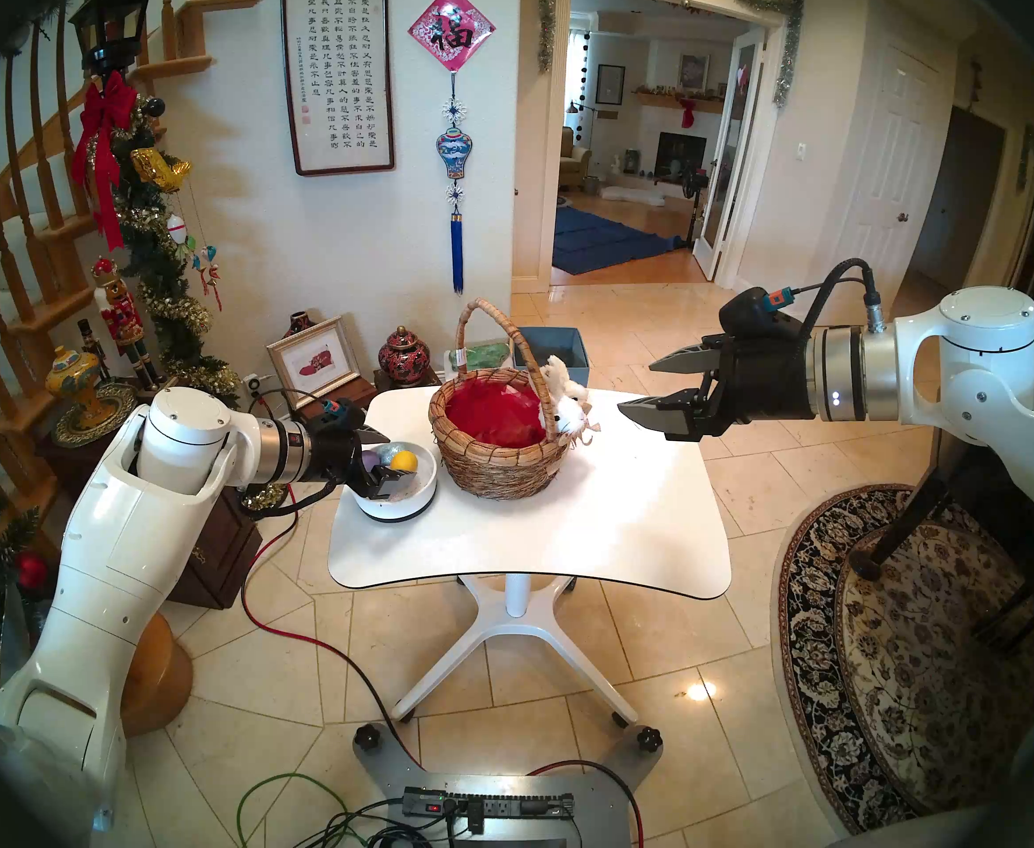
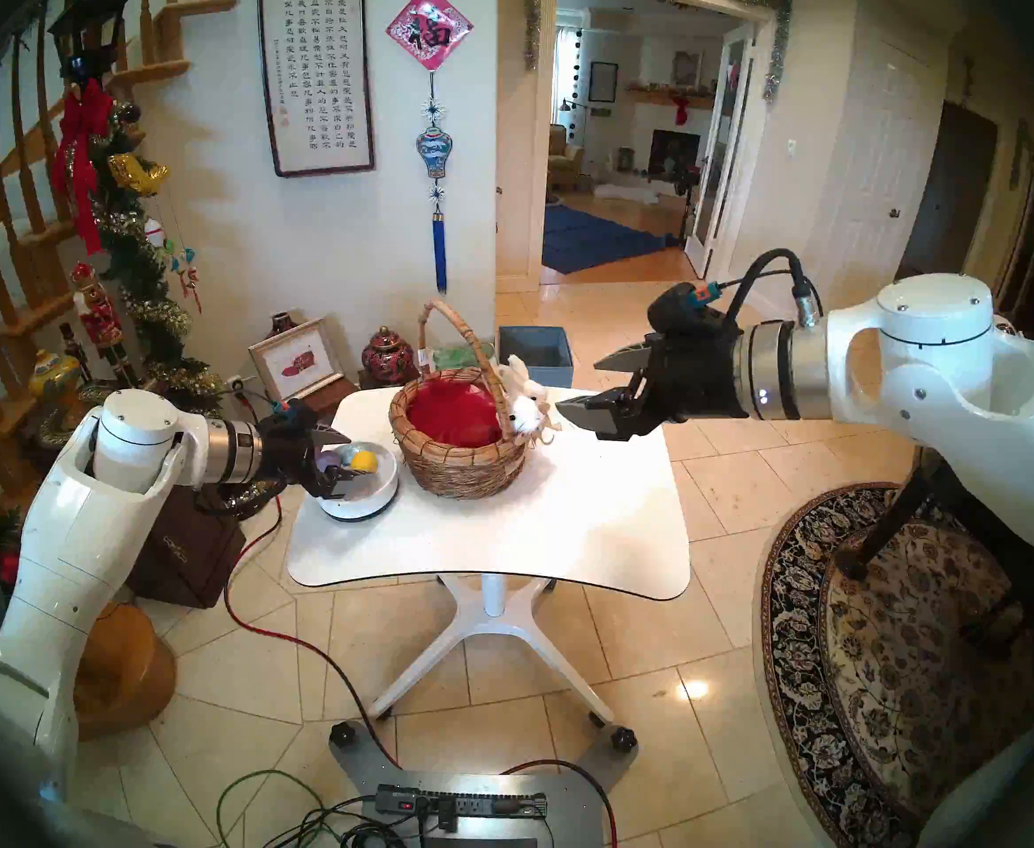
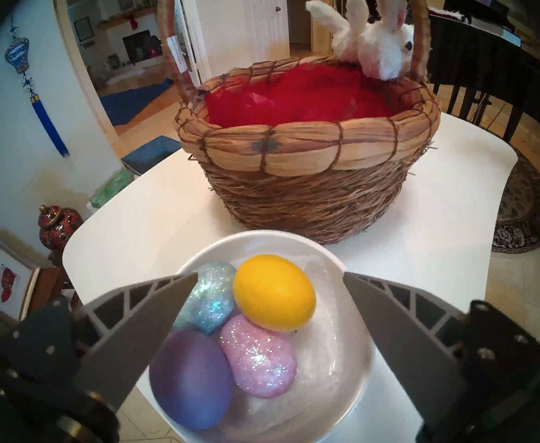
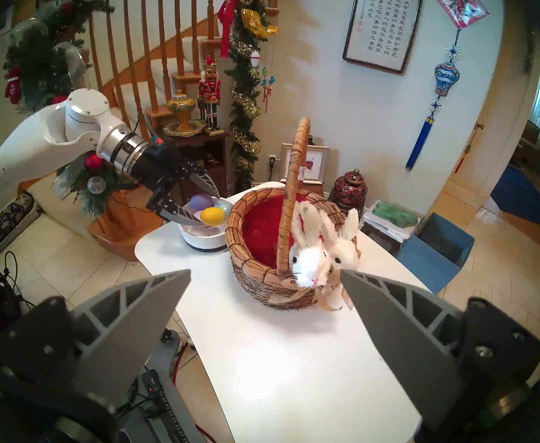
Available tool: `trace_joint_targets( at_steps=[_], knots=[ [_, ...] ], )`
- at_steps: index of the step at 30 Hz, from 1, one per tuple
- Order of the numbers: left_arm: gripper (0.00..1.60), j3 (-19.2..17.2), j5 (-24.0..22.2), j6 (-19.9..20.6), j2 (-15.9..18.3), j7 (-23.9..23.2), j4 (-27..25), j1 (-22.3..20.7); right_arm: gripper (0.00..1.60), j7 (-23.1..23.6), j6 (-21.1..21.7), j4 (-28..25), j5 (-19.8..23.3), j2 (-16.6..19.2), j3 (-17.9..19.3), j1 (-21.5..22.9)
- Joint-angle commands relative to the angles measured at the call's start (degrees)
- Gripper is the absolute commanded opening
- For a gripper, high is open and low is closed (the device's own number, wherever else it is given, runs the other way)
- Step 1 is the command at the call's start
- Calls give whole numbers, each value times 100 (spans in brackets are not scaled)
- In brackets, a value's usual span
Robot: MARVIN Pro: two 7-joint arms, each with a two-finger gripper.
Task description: Put easter egg into basket
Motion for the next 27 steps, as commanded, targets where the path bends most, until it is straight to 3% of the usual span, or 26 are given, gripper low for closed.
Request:
trace_joint_targets(
  at_steps=[1, 27],
  knots=[
    [160, 10, 12, -108, -21, 10, -32, -136, 160, 13, -25, 10, -13, 6, 125, 5],
    [160, 77, 125, -199, -11, -13, 0, -106, 160, 14, -31, 2, -14, 7, 249, -120]
  ],
)
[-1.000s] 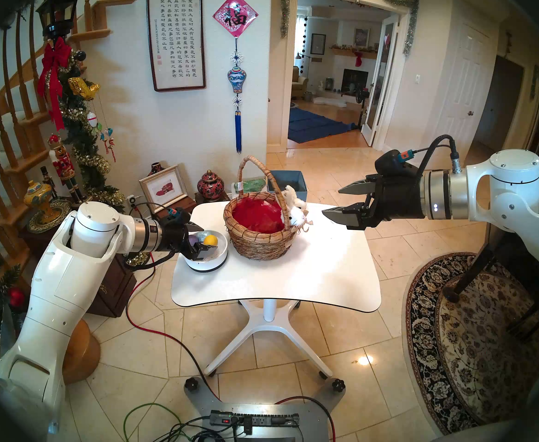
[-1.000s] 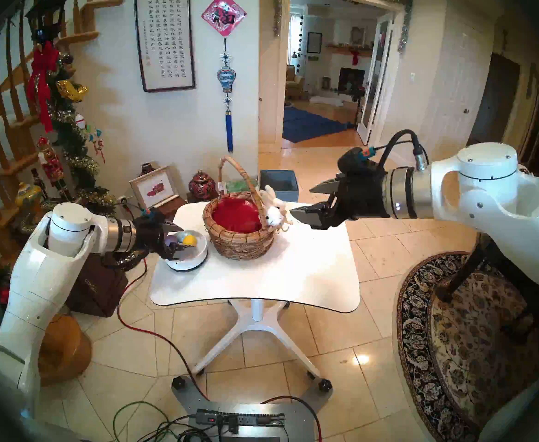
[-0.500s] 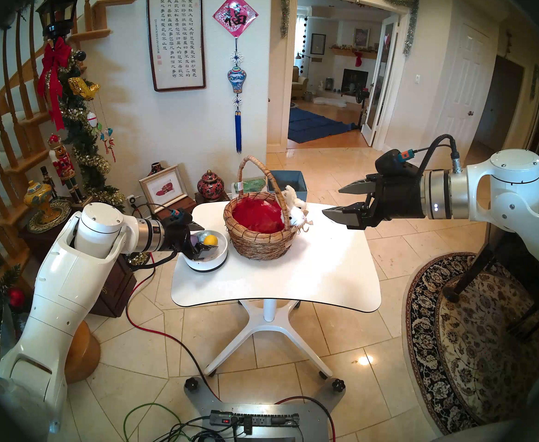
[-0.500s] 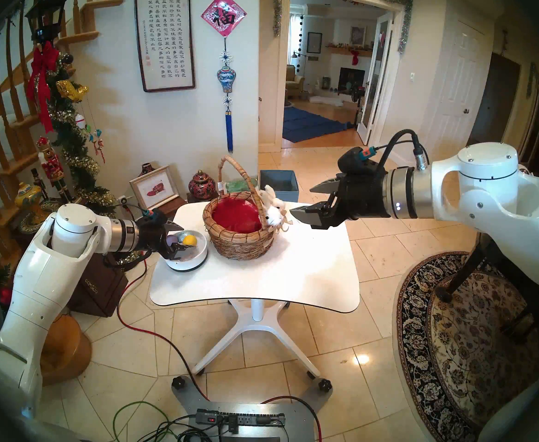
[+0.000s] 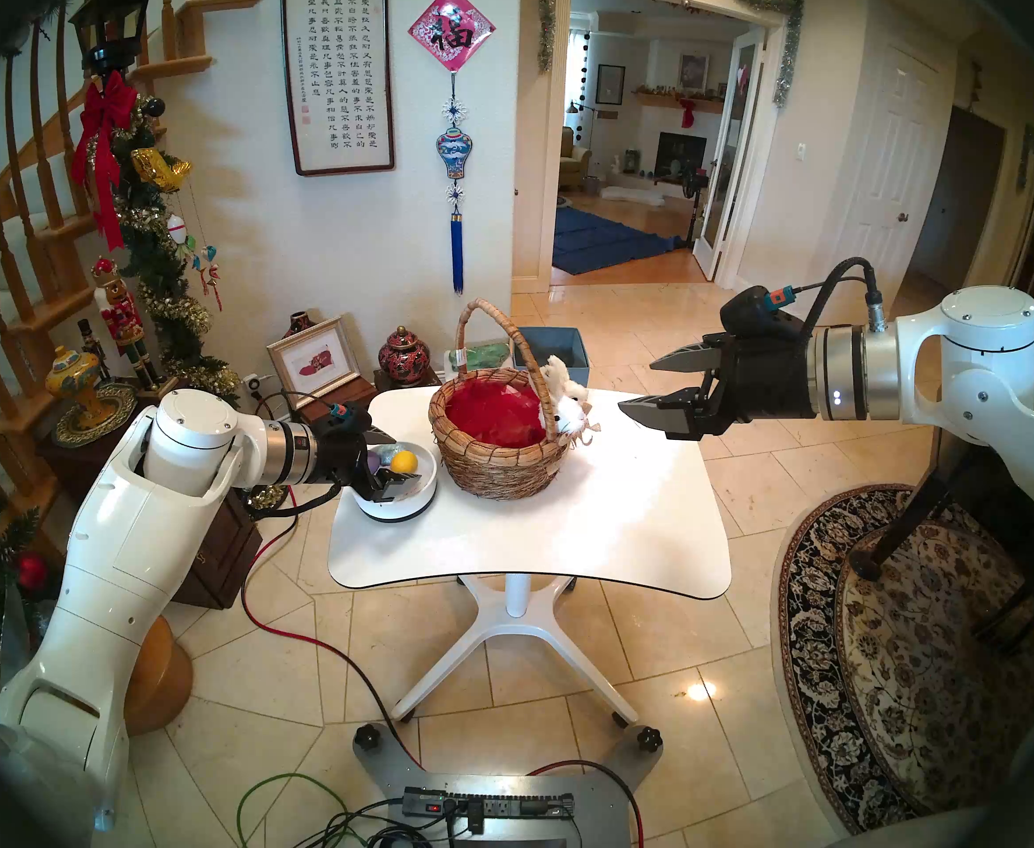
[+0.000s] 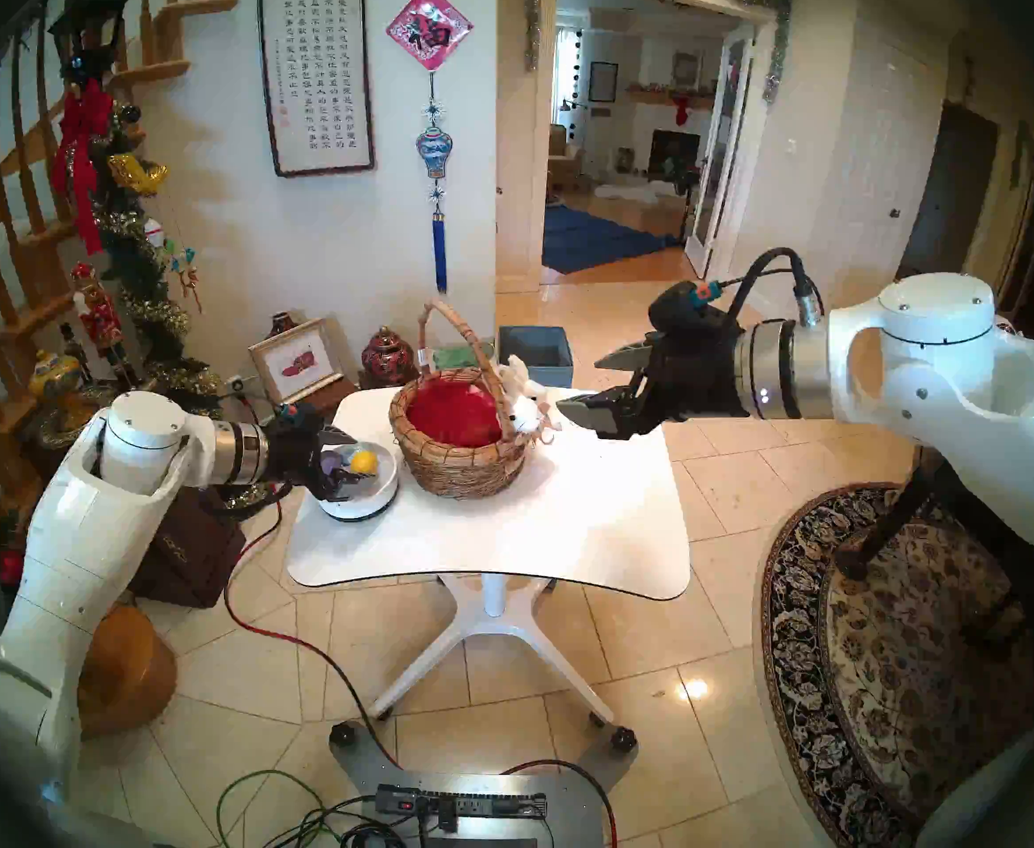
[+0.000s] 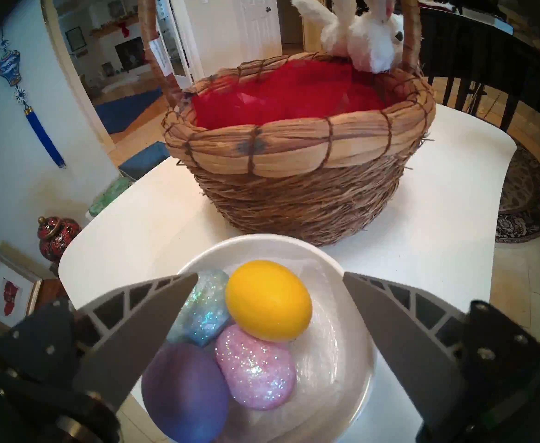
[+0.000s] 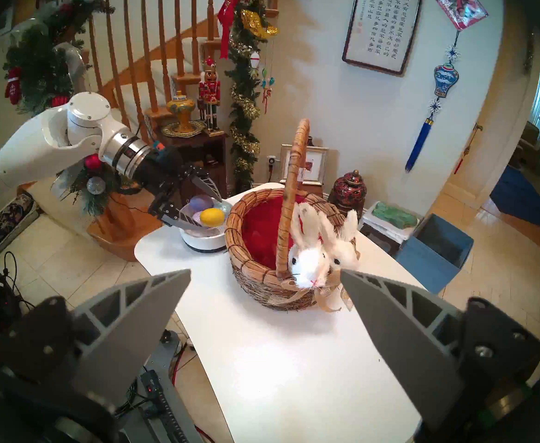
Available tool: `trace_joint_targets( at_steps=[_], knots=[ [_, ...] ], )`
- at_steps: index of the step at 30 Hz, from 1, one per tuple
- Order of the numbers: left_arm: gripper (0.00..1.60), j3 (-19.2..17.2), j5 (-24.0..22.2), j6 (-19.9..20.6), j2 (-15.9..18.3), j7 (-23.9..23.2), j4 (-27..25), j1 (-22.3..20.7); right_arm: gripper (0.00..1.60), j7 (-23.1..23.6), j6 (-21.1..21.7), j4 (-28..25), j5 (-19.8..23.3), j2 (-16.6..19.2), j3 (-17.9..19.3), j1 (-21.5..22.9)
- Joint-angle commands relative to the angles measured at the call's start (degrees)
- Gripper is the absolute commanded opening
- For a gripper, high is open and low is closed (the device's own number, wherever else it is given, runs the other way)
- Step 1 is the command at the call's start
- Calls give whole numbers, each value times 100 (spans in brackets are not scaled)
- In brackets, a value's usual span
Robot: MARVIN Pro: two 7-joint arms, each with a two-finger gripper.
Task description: Put easter egg into basket
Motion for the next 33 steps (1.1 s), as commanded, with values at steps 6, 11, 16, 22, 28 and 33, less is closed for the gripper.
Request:
trace_joint_targets(
  at_steps=[6, 11, 16, 22, 28, 33],
  knots=[
    [160, -14, 86, 10, -9, 99, -19, -86, 160, 13, -24, 10, -14, 5, 128, -12],
    [160, -10, 104, -11, -17, 120, -15, -80, 160, 13, -25, 9, -14, 5, 146, -30],
    [160, 19, 139, -114, 2, 116, -9, -33, 160, 14, -26, 8, -15, 5, 166, -51],
    [160, 31, 161, -155, 21, 97, -29, 0, 160, 14, -27, 7, -15, 6, 182, -67],
    [160, 37, 208, -203, 16, 99, -23, 25, 160, 14, -28, 6, -15, 6, 196, -81],
    [160, 24, 255, -230, -9, 144, -4, 30, 160, 14, -28, 5, -15, 6, 208, -92]
  ],
)
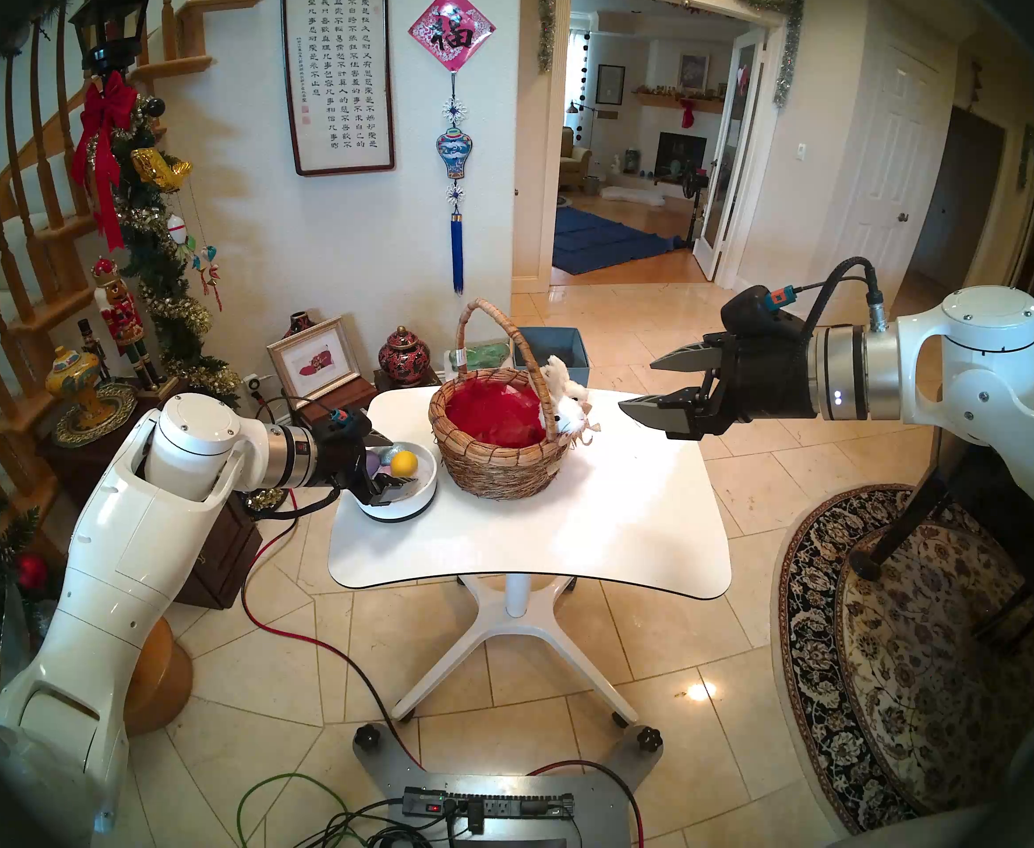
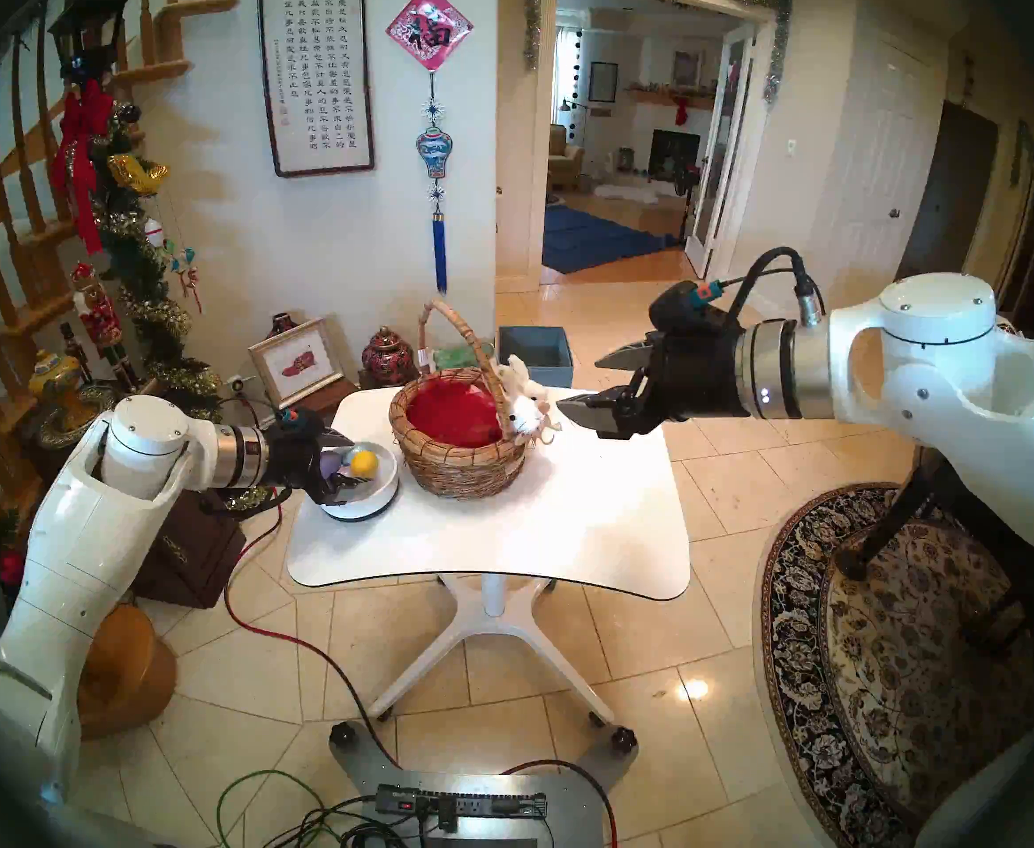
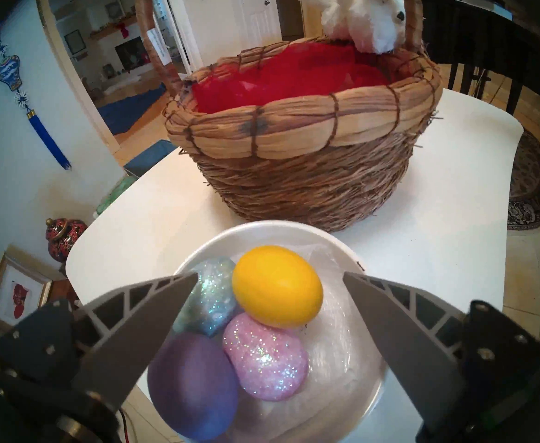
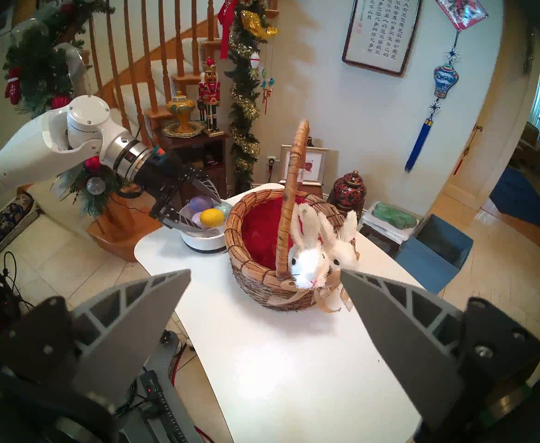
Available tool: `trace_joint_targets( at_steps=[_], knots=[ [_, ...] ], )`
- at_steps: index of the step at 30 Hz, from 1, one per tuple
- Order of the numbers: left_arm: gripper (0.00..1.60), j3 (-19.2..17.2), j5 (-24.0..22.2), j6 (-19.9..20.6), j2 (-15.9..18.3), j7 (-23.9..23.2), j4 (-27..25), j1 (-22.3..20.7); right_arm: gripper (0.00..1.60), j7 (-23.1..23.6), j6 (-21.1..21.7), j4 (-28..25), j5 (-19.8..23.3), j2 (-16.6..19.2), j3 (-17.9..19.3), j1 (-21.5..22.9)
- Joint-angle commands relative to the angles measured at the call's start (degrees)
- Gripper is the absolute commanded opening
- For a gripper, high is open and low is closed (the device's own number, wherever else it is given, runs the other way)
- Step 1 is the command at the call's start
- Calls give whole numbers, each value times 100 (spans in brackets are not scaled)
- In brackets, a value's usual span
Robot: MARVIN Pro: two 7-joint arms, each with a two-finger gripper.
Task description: Put easter egg into basket
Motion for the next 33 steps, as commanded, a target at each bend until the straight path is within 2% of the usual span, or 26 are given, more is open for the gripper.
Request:
trace_joint_targets(
  at_steps=[1, 16, 20, 25, 28, 29, 31, 33],
  knots=[
    [160, -19, 32, -42, -23, 77, -4, -32, 160, 13, -22, 14, -14, 4, 94, 11],
    [158, 22, 119, -68, -8, 155, -16, -37, 160, 13, -24, 13, -14, 5, 117, -11],
    [131, 33, 140, -70, -1, 157, -22, -37, 160, 13, -24, 13, -14, 5, 120, -14],
    [121, 37, 149, -81, 3, 154, -23, -35, 160, 13, -24, 13, -14, 5, 123, -18],
    [96, 38, 155, -83, 4, 151, -24, -35, 160, 13, -24, 12, -14, 5, 125, -20],
    [96, 38, 155, -83, 4, 151, -24, -35, 160, 13, -24, 12, -14, 5, 125, -20],
    [82, 32, 159, -84, 1, 155, -31, -29, 160, 13, -24, 12, -14, 5, 127, -21],
    [77, 5, 153, -73, -13, 172, -54, -16, 160, 13, -24, 12, -14, 5, 127, -22]
  ],
)
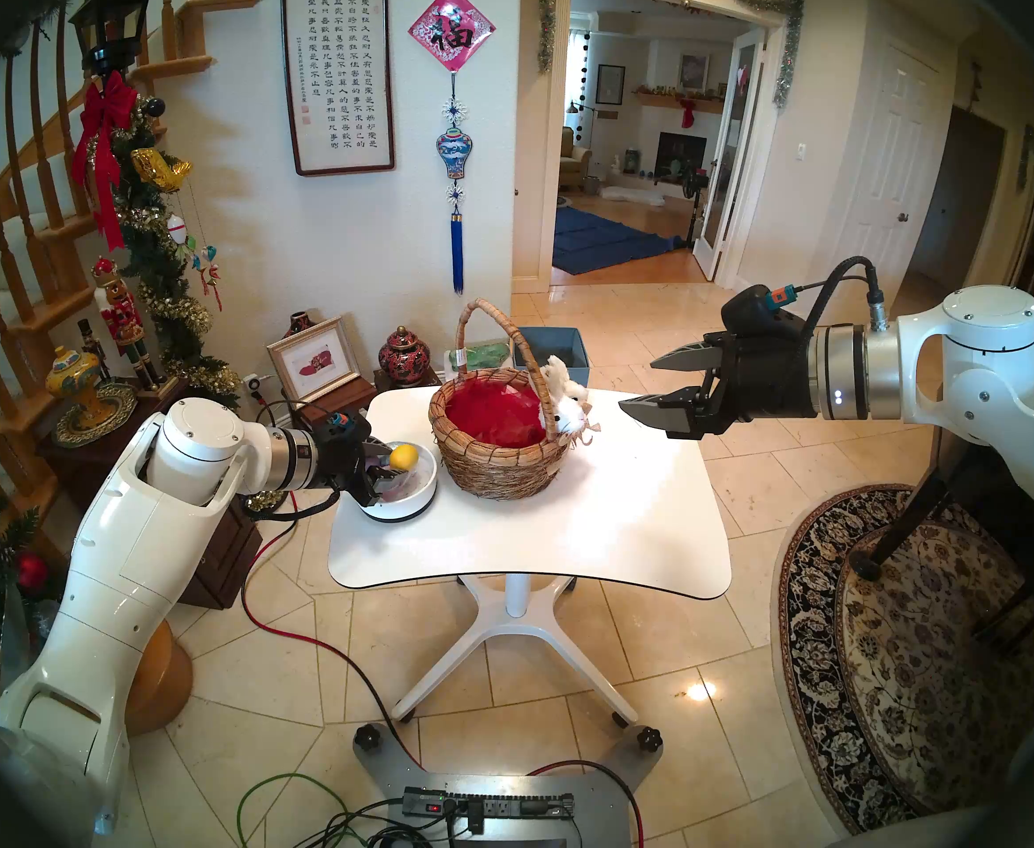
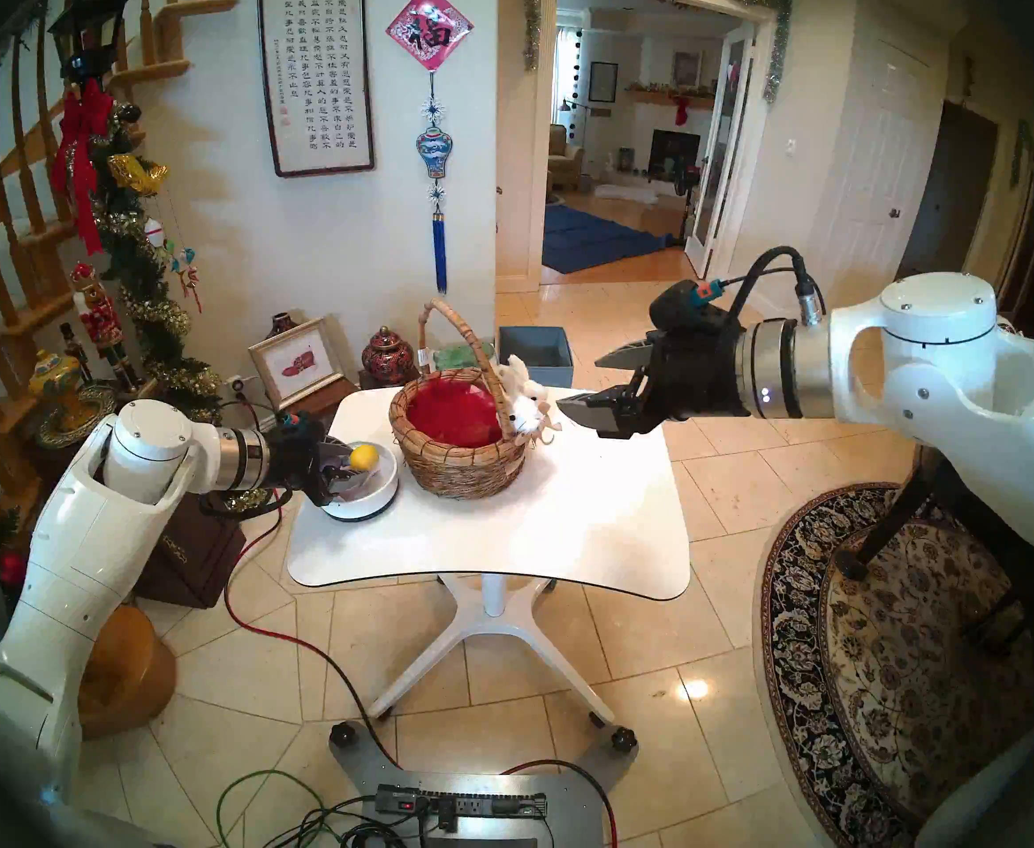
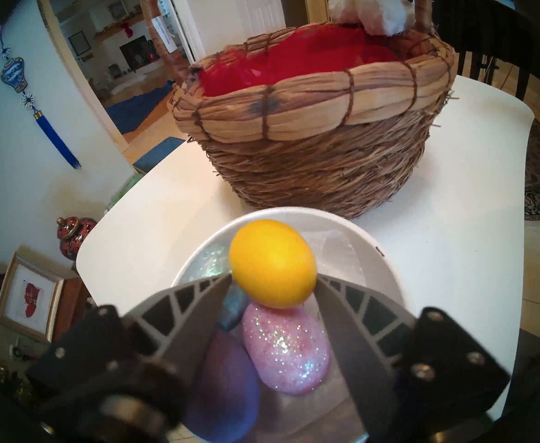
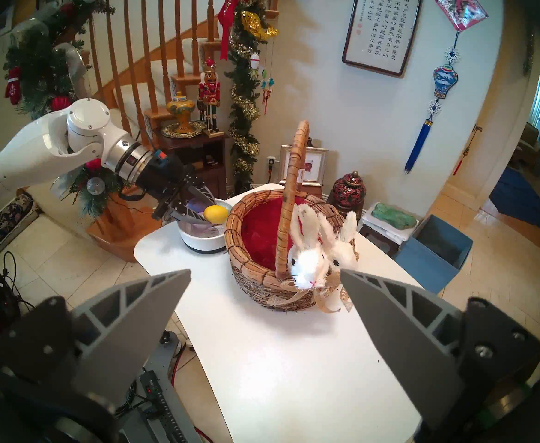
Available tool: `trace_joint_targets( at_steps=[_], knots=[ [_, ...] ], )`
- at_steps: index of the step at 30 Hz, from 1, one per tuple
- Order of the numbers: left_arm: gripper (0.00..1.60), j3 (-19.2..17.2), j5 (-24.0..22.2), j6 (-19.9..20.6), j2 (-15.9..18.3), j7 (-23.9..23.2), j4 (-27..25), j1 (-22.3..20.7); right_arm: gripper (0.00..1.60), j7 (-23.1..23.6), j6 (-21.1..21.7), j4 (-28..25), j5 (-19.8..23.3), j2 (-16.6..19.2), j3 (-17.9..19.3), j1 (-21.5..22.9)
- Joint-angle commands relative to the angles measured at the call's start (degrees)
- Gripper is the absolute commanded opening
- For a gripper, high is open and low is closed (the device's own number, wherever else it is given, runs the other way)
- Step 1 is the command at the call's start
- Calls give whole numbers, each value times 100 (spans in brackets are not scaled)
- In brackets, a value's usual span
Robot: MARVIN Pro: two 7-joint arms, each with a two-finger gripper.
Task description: Put easter egg into basket
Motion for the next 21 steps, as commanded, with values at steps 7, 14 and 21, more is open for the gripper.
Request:
trace_joint_targets(
  at_steps=[7, 14, 21],
  knots=[
    [75, -136, -105, 24, -15, -20, -171, -13, 160, 12, -21, 15, -13, 4, 78, 21],
    [73, -383, -332, 118, -55, -64, -391, 11, 160, 8, -19, 15, -12, 4, 66, 31],
    [75, -648, -528, 209, -47, -157, -705, 16, 160, 7, -19, 15, -10, 4, 61, 36]
  ],
)
